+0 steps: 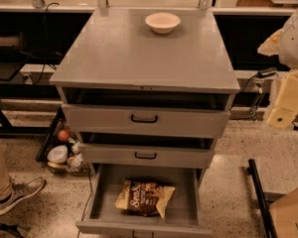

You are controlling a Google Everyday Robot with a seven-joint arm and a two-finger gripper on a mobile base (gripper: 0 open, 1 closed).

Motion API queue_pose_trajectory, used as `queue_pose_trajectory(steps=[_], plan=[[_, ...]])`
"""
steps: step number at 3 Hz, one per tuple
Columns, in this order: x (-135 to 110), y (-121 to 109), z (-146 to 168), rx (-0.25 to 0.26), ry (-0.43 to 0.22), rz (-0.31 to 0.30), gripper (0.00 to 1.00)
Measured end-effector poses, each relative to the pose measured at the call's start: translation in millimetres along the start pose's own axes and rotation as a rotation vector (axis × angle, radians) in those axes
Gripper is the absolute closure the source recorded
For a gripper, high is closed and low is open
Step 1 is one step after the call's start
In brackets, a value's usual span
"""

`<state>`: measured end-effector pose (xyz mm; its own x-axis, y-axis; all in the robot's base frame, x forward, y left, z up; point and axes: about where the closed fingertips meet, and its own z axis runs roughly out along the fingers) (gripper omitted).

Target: Pick brown chip bag from bottom drawer and place on counter

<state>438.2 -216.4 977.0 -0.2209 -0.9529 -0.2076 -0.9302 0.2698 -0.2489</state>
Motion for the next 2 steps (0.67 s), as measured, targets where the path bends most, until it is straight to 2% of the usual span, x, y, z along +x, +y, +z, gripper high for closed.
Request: queue_pose_trajectory(steps=[1,2], plan=[[2,2,5,-0.012,-0.002,0.009,0.0],[14,15,46,-0.108,-0.018,0.077,0.0]])
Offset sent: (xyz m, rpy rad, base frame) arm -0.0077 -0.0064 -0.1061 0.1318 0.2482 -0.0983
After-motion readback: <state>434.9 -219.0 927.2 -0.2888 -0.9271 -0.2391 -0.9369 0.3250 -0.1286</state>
